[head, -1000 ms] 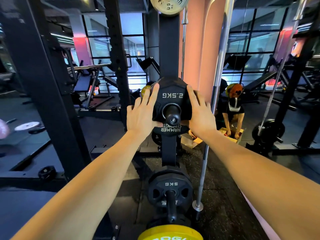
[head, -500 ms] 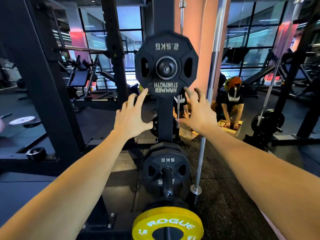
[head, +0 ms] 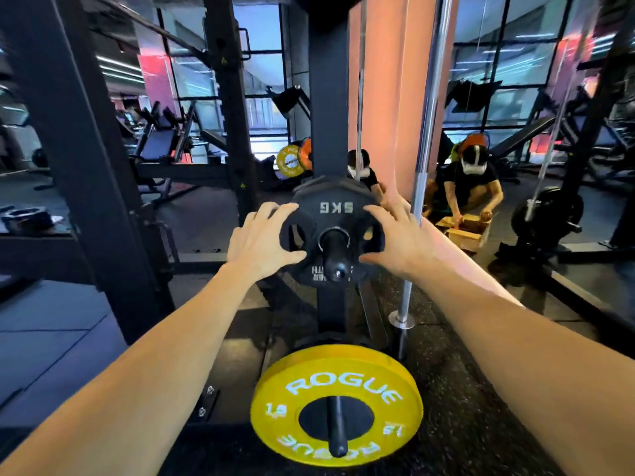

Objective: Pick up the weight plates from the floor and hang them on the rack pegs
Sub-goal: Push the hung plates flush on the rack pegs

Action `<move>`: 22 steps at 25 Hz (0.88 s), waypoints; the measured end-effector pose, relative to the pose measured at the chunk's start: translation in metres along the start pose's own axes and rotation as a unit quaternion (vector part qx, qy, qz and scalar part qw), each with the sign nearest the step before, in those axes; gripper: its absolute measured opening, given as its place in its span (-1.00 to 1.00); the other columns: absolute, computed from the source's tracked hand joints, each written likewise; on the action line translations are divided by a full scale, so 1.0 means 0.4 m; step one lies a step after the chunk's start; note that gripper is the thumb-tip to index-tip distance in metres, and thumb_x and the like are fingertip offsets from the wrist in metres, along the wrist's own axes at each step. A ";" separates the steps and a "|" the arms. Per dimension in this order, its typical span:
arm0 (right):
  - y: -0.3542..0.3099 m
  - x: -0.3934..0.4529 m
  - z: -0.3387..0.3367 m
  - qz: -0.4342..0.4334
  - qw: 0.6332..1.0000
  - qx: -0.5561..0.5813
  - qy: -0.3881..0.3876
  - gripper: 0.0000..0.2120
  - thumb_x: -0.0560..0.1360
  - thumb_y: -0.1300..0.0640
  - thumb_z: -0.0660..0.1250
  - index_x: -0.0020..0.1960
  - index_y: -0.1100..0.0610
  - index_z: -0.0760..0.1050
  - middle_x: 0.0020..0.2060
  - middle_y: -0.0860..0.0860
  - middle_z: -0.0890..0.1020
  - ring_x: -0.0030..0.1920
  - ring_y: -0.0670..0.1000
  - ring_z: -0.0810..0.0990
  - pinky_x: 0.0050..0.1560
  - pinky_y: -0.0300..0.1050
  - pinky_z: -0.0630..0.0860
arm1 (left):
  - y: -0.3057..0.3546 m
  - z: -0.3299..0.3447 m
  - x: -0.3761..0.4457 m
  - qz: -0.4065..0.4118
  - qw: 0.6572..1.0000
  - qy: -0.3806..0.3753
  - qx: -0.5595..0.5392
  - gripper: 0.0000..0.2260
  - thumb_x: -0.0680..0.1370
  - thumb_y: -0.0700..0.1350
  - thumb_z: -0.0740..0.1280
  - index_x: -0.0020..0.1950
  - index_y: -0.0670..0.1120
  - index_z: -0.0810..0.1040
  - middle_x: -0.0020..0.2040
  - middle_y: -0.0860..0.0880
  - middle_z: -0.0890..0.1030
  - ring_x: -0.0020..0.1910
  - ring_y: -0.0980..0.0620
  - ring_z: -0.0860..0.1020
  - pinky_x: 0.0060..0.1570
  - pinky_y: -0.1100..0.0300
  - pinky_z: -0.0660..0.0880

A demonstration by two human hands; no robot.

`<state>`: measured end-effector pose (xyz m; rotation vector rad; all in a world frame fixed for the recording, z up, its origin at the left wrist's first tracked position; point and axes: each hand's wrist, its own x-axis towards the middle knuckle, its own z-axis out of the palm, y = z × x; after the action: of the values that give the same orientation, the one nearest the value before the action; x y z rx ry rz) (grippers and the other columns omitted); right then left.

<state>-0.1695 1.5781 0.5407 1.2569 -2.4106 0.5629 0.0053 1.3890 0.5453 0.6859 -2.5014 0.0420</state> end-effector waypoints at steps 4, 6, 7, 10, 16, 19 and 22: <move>0.035 -0.057 0.105 0.000 1.000 0.019 0.020 -0.07 0.26 -0.14 0.52 0.48 -0.15 0.08 0.42 0.00 0.21 0.37 0.23 0.28 0.27 0.17 0.37 | -0.022 0.100 -0.051 0.011 1.000 0.026 0.007 -0.15 0.35 0.28 0.46 0.53 0.20 0.11 0.49 0.06 0.24 0.40 -0.12 0.31 0.17 -0.19 0.45; 0.046 -0.063 0.134 -0.007 0.999 0.023 0.032 -0.06 0.28 -0.13 0.51 0.49 -0.15 0.03 0.44 0.02 0.17 0.37 0.25 0.25 0.29 0.22 0.37 | -0.023 0.128 -0.054 0.010 0.999 0.034 0.009 -0.09 0.32 0.28 0.48 0.54 0.22 0.05 0.53 0.06 0.17 0.45 -0.11 0.25 0.21 -0.22 0.42; 0.049 -0.062 0.145 -0.009 0.999 0.023 0.037 -0.05 0.29 -0.13 0.51 0.49 -0.15 0.01 0.45 0.01 0.15 0.38 0.25 0.23 0.30 0.24 0.35 | -0.021 0.140 -0.053 0.007 0.999 0.034 0.012 -0.05 0.31 0.28 0.49 0.55 0.23 0.02 0.55 0.06 0.13 0.47 -0.11 0.21 0.23 -0.24 0.41; 0.044 -0.048 0.173 -0.006 0.997 0.012 0.071 0.00 0.27 -0.12 0.53 0.50 -0.16 -0.03 0.48 -0.01 0.10 0.40 0.24 0.18 0.31 0.25 0.34 | -0.017 0.166 -0.045 0.008 0.999 0.041 0.023 0.04 0.28 0.27 0.52 0.56 0.22 -0.08 0.59 0.07 -0.01 0.53 -0.08 0.06 0.25 -0.26 0.39; 0.033 0.045 0.208 0.014 0.994 -0.020 0.107 0.13 0.24 -0.02 0.55 0.50 -0.20 -0.20 0.51 -0.03 -0.05 0.44 0.25 0.06 0.22 0.25 0.44 | 0.000 0.192 0.030 0.035 0.994 0.076 0.065 0.18 0.24 0.22 0.58 0.58 0.13 -0.19 0.59 0.00 -0.19 0.56 -0.09 -0.04 0.32 -0.19 0.31; 0.044 0.074 0.247 0.007 0.987 -0.044 0.153 0.14 0.25 0.06 0.56 0.51 -0.16 -0.21 0.50 0.01 -0.02 0.40 0.24 0.10 0.16 0.20 0.50 | -0.014 0.240 0.054 0.041 0.987 0.124 0.096 0.20 0.25 0.19 0.58 0.57 0.10 -0.24 0.57 -0.06 -0.19 0.55 -0.12 -0.02 0.32 -0.14 0.29; 0.049 0.102 0.274 0.001 0.983 -0.053 0.173 0.06 0.31 0.29 0.42 0.52 -0.12 -0.20 0.51 0.05 0.01 0.39 0.26 0.11 0.14 0.21 0.49 | -0.025 0.280 0.087 0.043 0.982 0.144 0.113 0.19 0.27 0.18 0.56 0.57 0.08 -0.27 0.58 -0.10 -0.18 0.54 -0.14 -0.02 0.32 -0.09 0.30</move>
<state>-0.2224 1.5053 0.4635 1.0181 -2.1214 0.5910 -0.0702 1.3455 0.4664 0.6128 -2.2635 0.4308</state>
